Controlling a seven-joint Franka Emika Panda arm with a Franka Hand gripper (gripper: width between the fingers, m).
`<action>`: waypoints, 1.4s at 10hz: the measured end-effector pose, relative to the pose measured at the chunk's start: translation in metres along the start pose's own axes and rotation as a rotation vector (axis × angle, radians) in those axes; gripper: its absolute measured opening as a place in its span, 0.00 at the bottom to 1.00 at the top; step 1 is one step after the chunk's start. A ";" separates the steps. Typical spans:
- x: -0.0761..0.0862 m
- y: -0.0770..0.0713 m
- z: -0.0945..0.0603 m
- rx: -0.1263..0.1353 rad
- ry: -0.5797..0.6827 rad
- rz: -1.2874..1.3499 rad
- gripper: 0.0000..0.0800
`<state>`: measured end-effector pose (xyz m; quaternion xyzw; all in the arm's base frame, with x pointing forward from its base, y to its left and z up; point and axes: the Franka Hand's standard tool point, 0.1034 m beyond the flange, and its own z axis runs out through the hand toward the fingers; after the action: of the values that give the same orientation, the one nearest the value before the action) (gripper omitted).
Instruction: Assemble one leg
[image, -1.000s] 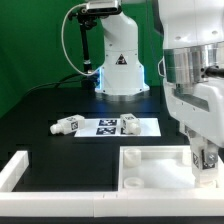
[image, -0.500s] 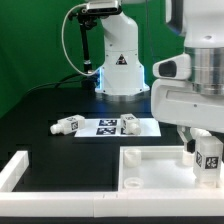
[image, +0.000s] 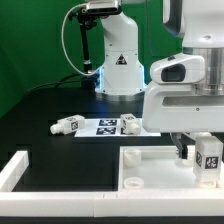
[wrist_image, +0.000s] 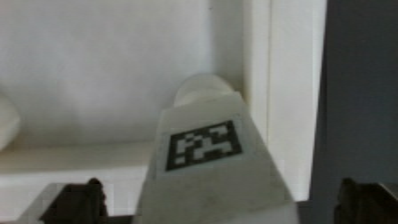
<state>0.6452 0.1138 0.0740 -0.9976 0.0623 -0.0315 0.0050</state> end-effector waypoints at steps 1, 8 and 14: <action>0.000 0.000 0.000 0.000 0.000 0.000 0.76; -0.002 0.003 0.000 0.000 0.009 0.657 0.36; -0.001 0.012 0.003 0.052 -0.063 1.297 0.36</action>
Offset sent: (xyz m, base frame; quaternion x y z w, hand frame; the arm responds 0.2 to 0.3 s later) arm 0.0000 0.0000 0.0000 0.0000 0.0000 0.1296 0.9916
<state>0.6434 0.1021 0.0707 -0.7574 0.6510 0.0057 0.0490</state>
